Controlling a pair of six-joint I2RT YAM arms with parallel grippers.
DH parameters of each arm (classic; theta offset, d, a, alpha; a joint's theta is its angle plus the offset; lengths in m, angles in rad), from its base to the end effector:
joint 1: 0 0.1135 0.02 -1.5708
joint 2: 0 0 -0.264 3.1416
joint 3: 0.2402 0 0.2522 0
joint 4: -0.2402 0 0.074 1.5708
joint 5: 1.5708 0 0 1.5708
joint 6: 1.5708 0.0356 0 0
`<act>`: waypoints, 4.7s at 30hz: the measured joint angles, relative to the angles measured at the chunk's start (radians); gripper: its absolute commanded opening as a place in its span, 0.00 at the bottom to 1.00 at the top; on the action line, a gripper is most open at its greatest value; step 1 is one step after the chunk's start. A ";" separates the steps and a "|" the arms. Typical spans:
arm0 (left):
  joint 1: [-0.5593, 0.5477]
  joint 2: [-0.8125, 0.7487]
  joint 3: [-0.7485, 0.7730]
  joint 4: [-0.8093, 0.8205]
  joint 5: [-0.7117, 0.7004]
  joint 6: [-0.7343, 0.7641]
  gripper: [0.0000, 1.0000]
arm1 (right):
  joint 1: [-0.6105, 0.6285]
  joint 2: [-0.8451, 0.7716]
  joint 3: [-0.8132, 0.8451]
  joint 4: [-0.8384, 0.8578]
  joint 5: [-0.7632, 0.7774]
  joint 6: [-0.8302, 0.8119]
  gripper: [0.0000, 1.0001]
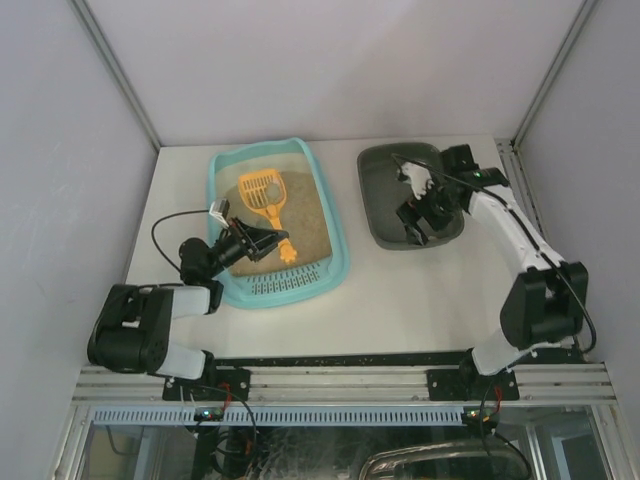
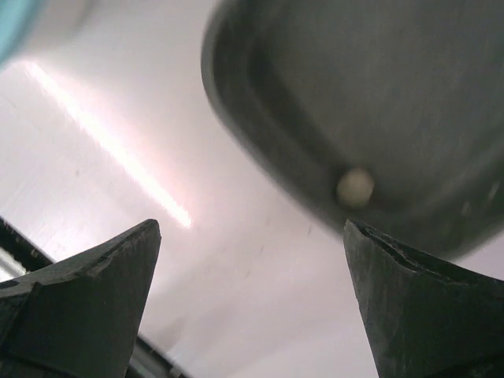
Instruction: Clean the litter box
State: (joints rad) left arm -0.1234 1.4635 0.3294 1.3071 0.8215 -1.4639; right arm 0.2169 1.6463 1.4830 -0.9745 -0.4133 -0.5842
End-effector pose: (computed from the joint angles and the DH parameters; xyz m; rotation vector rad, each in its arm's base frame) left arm 0.2414 -0.0562 0.1963 -0.3352 1.7233 -1.7984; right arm 0.3251 0.0863 0.2994 -1.1292 2.3579 0.4334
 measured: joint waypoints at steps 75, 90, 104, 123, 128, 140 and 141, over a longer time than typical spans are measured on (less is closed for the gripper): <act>-0.604 0.596 1.584 -1.876 -0.491 0.912 0.00 | -0.268 -0.631 -0.584 0.281 0.132 0.270 1.00; -0.798 0.996 2.034 -2.270 -1.004 1.110 0.00 | -0.290 -0.650 -0.587 0.284 0.115 0.277 1.00; -0.772 0.552 1.768 -2.322 -0.975 1.109 0.00 | -0.273 -0.675 -0.593 0.298 0.085 0.272 1.00; -0.356 -0.040 1.083 -2.449 -0.815 0.939 0.00 | 0.123 0.307 0.313 0.289 -0.047 0.152 1.00; -0.266 -0.006 1.061 -2.468 -0.822 0.951 0.00 | 0.129 0.557 0.595 0.224 -0.109 0.204 1.00; -0.088 0.295 1.062 -2.384 -0.627 1.043 0.00 | 0.139 0.603 0.599 0.165 -0.179 0.227 1.00; -0.088 0.325 1.086 -2.375 -0.617 1.054 0.00 | 0.139 0.603 0.595 0.161 -0.181 0.229 1.00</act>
State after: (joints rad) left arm -0.2115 1.7882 1.4158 -1.0683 0.2047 -0.4095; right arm 0.3561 2.2490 2.0777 -0.8139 -0.5945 -0.3557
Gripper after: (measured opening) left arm 0.074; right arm 0.997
